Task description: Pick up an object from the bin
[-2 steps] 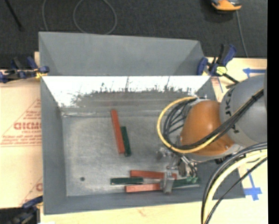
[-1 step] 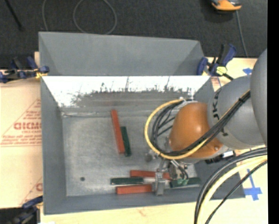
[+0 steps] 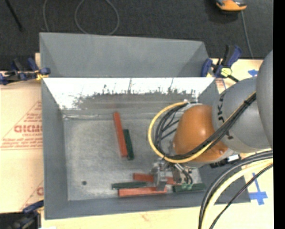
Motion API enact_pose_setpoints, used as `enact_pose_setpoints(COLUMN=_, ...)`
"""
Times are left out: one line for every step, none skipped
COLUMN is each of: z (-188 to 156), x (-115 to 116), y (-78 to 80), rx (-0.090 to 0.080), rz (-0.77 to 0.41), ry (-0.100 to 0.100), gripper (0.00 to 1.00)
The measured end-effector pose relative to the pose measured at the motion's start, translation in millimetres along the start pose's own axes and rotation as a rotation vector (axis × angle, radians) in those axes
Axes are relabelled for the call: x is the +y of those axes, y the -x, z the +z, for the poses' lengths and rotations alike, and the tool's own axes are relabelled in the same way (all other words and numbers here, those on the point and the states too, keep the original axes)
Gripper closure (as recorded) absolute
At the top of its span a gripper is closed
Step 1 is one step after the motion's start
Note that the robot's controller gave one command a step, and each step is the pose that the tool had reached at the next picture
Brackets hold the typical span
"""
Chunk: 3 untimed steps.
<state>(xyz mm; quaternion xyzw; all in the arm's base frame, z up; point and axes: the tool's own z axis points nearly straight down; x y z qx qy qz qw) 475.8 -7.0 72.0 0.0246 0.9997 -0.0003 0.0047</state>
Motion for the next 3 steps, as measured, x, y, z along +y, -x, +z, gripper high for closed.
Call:
enact_pose_setpoints(z=-23.7, x=-50.9, y=16.2, rx=0.003, rz=-0.005, ry=-0.003, gripper=1.00)
enact_pose_setpoints(z=-124.7, x=-113.1, y=29.3, rx=-0.003, rz=-0.018, ry=-0.005, gripper=1.00)
enact_pose_setpoints(z=-200.7, x=-87.6, y=21.8, rx=-0.002, rz=0.114, ry=-0.001, gripper=1.00)
